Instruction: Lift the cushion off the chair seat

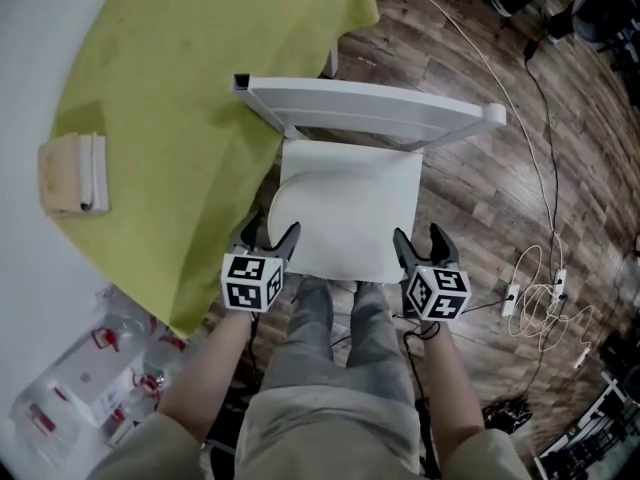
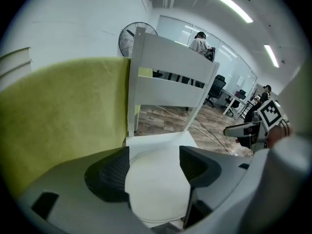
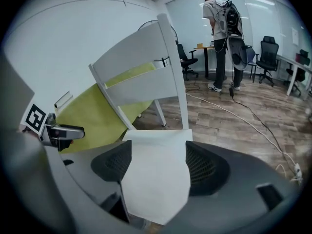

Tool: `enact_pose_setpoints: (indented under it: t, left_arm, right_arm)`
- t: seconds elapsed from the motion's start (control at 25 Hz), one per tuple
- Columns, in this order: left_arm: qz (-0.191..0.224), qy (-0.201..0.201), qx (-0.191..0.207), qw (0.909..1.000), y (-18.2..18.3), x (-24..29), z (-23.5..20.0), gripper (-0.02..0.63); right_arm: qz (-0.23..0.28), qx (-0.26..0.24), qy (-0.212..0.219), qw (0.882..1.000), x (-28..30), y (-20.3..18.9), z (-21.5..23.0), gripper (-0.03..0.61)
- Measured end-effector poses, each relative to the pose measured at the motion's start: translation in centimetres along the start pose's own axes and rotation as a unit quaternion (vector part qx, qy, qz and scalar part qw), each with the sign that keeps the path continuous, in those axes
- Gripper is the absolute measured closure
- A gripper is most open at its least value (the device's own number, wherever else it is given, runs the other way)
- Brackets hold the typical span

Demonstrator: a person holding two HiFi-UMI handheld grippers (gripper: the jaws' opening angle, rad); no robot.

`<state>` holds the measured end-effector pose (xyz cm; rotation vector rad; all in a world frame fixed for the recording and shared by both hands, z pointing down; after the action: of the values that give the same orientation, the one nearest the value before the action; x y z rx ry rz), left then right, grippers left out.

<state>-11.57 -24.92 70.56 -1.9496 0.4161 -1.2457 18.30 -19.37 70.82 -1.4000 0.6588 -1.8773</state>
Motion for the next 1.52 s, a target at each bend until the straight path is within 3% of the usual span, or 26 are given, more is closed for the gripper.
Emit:
enact_pose_setpoints:
  t: [0.6, 0.68, 0.84, 0.96, 1.16, 1.32, 1.4, 1.48, 1.52]
  left_arm:
    - [-0.068, 0.028, -0.018, 0.9972, -10.5, 5.8, -4.1, 0.259]
    - [-0.082, 0.029, -0.034, 0.9956, -12.1, 6.6, -4.4, 0.247]
    - [-0.082, 0.041, -0.106, 0.9901, -14.4, 7.6, -5.3, 0.238]
    - [-0.087, 0.046, -0.126, 0.9871, -15.6, 8.1, -5.8, 0.236]
    - [-0.114, 0.046, -0.127, 0.9843, -17.4, 9.0, -5.8, 0.235]
    - [-0.122, 0.054, -0.114, 0.9845, -17.9, 9.4, -5.9, 0.236]
    - [-0.122, 0.072, -0.109, 0.9839, -18.0, 9.2, -6.6, 0.263]
    - [-0.119, 0.082, -0.103, 0.9842, -18.2, 9.0, -7.3, 0.377]
    - [-0.118, 0.081, -0.101, 0.9846, -18.3, 9.0, -7.4, 0.379]
  right_arm:
    - [-0.072, 0.011, -0.021, 0.997, 6.1, -9.0, 3.5, 0.230]
    - [-0.082, 0.015, -0.023, 0.996, 6.7, -10.2, 4.0, 0.227]
    - [-0.101, 0.031, -0.032, 0.994, 8.1, -12.4, 4.6, 0.221]
    - [-0.112, 0.039, -0.039, 0.992, 9.1, -13.5, 4.8, 0.213]
    - [-0.153, 0.006, -0.059, 0.986, 10.0, -15.6, 5.4, 0.196]
    - [-0.147, 0.003, -0.065, 0.987, 10.2, -16.3, 5.5, 0.196]
    - [-0.149, 0.002, -0.062, 0.987, 10.3, -16.4, 5.5, 0.198]
    - [-0.159, 0.005, -0.058, 0.986, 10.4, -16.3, 5.7, 0.204]
    - [-0.166, 0.007, -0.056, 0.985, 10.5, -16.3, 5.7, 0.212]
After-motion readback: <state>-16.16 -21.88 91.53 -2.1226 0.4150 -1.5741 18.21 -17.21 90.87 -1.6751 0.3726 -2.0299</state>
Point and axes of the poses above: the fingertips, and each gripper's own axes: x forward along the fingers, z to its right, y out of its top, the point moved 5 cm from there along -x, backward along the fingers, and after that the axes turned 13 degrees about z, right-handed, at the moved point
